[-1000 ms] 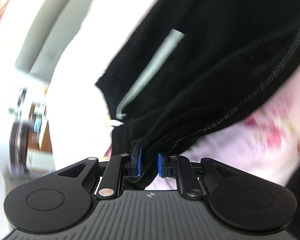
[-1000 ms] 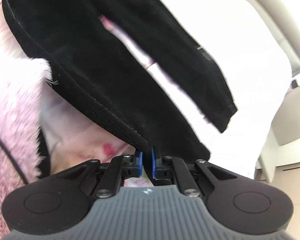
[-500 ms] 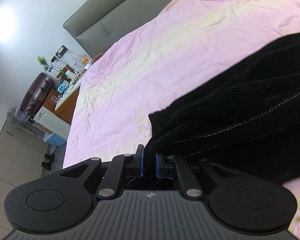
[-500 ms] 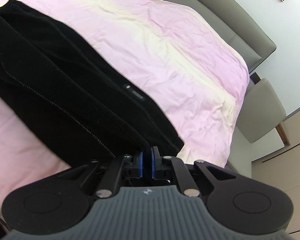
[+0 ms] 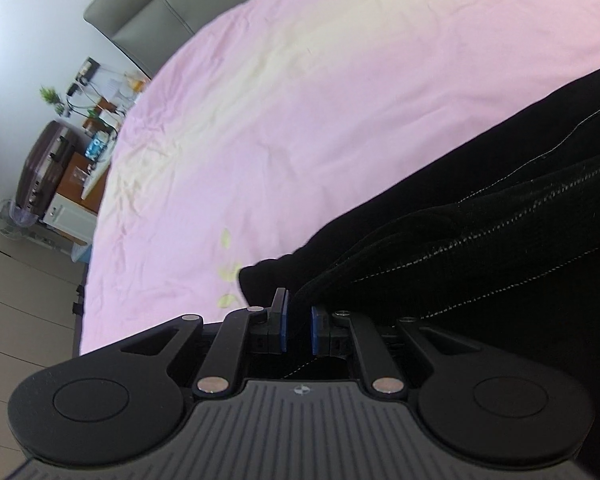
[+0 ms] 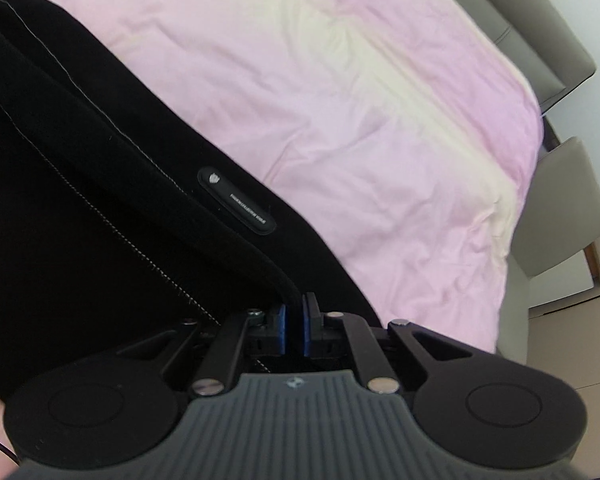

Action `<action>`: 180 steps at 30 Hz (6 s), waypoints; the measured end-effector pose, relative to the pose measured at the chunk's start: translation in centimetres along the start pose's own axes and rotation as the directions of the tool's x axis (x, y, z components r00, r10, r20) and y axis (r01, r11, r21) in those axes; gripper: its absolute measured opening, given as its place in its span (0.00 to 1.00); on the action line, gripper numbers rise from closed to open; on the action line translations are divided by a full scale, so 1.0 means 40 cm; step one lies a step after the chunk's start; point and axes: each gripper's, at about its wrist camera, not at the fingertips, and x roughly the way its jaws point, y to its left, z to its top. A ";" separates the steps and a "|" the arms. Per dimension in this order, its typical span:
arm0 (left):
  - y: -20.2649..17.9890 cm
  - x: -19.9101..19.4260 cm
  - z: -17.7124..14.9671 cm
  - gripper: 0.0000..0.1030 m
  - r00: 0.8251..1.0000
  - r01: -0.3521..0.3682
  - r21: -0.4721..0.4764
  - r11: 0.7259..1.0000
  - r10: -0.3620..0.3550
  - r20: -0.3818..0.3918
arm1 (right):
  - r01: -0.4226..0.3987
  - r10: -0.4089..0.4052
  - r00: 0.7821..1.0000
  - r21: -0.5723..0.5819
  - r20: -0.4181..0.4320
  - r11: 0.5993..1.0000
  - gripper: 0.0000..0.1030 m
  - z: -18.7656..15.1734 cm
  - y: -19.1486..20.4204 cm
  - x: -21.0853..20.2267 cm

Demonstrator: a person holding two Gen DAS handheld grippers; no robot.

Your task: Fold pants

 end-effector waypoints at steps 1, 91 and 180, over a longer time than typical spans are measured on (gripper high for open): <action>-0.009 0.013 -0.002 0.12 1.000 0.002 0.002 1.000 -0.002 -0.006 | -0.008 0.008 1.000 -0.002 -0.013 1.000 0.01 0.003 0.005 0.023; 0.258 -0.047 -0.303 0.36 0.974 0.156 -0.742 0.652 -0.228 0.004 | -0.006 0.049 0.999 0.952 -0.010 0.306 0.08 -0.401 -0.215 0.038; -0.767 -0.496 0.269 0.28 0.766 0.622 0.224 0.751 -0.642 0.027 | -0.500 0.191 0.864 0.839 0.465 0.217 0.18 -0.334 -0.269 -0.131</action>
